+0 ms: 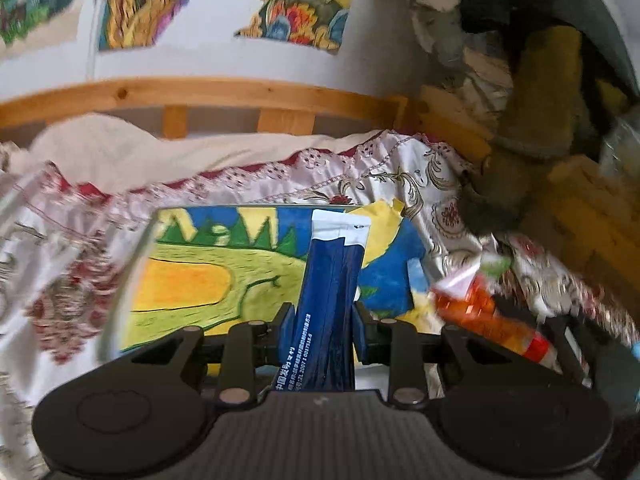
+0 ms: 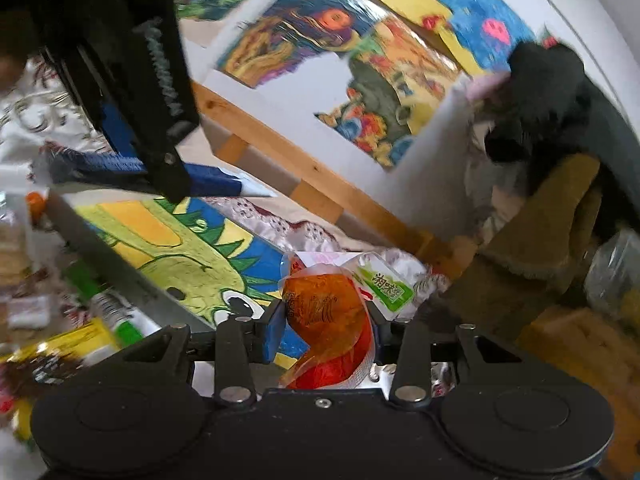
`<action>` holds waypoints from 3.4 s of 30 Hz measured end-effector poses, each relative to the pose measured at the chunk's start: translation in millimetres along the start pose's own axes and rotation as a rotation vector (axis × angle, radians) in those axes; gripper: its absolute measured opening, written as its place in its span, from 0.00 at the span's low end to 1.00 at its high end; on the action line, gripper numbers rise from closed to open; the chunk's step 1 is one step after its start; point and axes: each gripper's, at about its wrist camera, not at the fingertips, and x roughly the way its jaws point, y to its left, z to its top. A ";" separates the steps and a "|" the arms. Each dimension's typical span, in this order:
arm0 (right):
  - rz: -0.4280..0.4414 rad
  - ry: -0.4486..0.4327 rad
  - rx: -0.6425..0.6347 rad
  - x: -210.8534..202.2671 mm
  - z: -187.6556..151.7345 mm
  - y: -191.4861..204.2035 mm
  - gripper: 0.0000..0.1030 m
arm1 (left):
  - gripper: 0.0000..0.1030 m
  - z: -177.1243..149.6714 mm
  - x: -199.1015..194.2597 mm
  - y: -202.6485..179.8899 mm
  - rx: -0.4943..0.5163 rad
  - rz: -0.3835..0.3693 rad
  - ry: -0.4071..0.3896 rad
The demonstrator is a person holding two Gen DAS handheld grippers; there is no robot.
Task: Organize snacks
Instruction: 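Carry the blue packet into the tray while the right tool grasps the orange bag, then open both tools over the tray and lift them away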
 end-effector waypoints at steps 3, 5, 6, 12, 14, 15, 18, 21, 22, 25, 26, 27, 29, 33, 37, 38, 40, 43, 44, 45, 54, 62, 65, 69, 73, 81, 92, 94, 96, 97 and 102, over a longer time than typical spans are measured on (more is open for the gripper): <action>0.019 0.040 0.033 22.6 -4.5 -4.3 0.42 | 0.32 11.7 36.7 -3.8 -0.017 0.003 0.035; 0.040 0.067 0.054 37.1 -4.6 -7.8 0.42 | 0.32 16.6 58.6 -5.5 -0.025 0.016 0.061; 0.049 0.075 0.064 42.9 -4.5 -9.4 0.42 | 0.32 18.3 68.3 -3.2 -0.037 0.019 0.073; 0.126 0.132 0.111 65.1 -1.2 -7.9 0.42 | 0.32 14.1 104.1 0.5 -0.048 0.063 0.146; 0.141 0.152 0.118 70.7 -0.7 -4.8 0.42 | 0.32 10.0 108.8 -0.4 -0.034 0.083 0.163; 0.149 0.164 0.126 73.7 -0.7 -3.5 0.42 | 0.32 8.2 111.0 -0.5 -0.031 0.087 0.170; 0.166 0.186 0.140 78.6 -2.4 -0.8 0.42 | 0.32 2.7 118.1 1.6 -0.040 0.095 0.193; 0.189 0.194 0.183 80.3 -3.0 -5.5 0.42 | 0.33 1.8 119.7 2.1 -0.052 0.099 0.201; 0.197 0.190 0.197 80.4 -3.2 -7.5 0.43 | 0.35 1.9 119.6 1.9 -0.052 0.099 0.201; 0.193 0.185 0.202 79.6 -3.6 -8.2 0.48 | 0.42 3.9 118.1 1.4 -0.055 0.107 0.215; 0.190 0.181 0.199 78.6 -3.5 -8.2 0.55 | 0.46 4.2 115.8 2.1 -0.061 0.107 0.214; 0.189 0.174 0.202 76.9 -3.3 -9.0 0.58 | 0.51 4.3 112.3 2.8 -0.070 0.108 0.208; 0.189 0.163 0.215 72.8 -1.6 -12.4 0.66 | 0.61 5.3 103.7 5.3 -0.093 0.112 0.192; 0.188 0.132 0.257 58.6 5.0 -24.2 0.79 | 0.76 10.1 76.8 9.7 -0.133 0.155 0.144; 0.189 0.089 0.348 34.7 14.5 -46.0 0.89 | 0.88 14.9 40.4 12.7 -0.140 0.181 0.064; 0.183 0.074 0.370 27.1 16.7 -52.2 0.92 | 0.89 15.5 29.9 13.1 -0.139 0.187 0.044; 0.173 0.043 0.397 12.2 20.9 -62.7 0.95 | 0.96 15.7 9.3 12.9 -0.134 0.202 -0.002; 0.151 -0.013 0.429 -14.6 27.7 -78.7 0.99 | 0.99 12.0 -23.1 11.0 -0.116 0.225 -0.079; 0.148 -0.028 0.436 -21.8 29.0 -82.4 0.99 | 0.99 9.4 -34.5 10.1 -0.108 0.229 -0.106; 0.140 -0.045 0.443 -31.2 30.9 -86.4 0.99 | 0.99 6.6 -44.4 9.4 -0.102 0.230 -0.131; 0.100 -0.133 0.502 -108.0 36.2 -98.8 0.99 | 1.00 -38.0 -121.4 2.0 -0.093 0.235 -0.268; 0.076 -0.188 0.512 -165.8 30.9 -88.8 0.99 | 1.00 -83.2 -162.9 -4.5 0.032 0.271 -0.288; 0.078 -0.180 0.520 -183.4 25.4 -84.2 0.99 | 1.00 -97.3 -177.0 -6.4 0.045 0.272 -0.296; 0.103 -0.146 0.516 -202.8 17.9 -75.4 0.99 | 1.00 -117.7 -194.1 -11.7 0.066 0.277 -0.305; 0.105 -0.082 0.459 -216.2 12.5 -59.5 0.99 | 1.00 -135.0 -204.7 -13.2 0.082 0.275 -0.258; 0.119 0.028 0.376 -231.2 2.8 -31.6 0.99 | 1.00 -159.6 -210.6 -0.3 0.022 0.273 -0.146; 0.139 0.170 0.375 -218.6 -6.5 -23.3 0.99 | 1.00 -172.7 -196.2 -2.8 0.076 0.338 -0.056; 0.140 0.180 0.379 -216.9 -7.6 -23.4 0.99 | 1.00 -173.8 -193.5 -1.0 0.072 0.352 -0.036; 0.143 0.191 0.379 -215.1 -8.1 -23.0 0.99 | 1.00 -173.9 -193.0 0.9 0.062 0.358 -0.029; 0.144 0.198 0.378 -214.0 -8.5 -22.4 0.99 | 1.00 -173.9 -193.1 2.3 0.057 0.360 -0.028; 0.154 0.230 0.370 -208.4 -9.6 -19.7 0.99 | 1.00 -173.5 -191.8 7.8 0.028 0.372 -0.006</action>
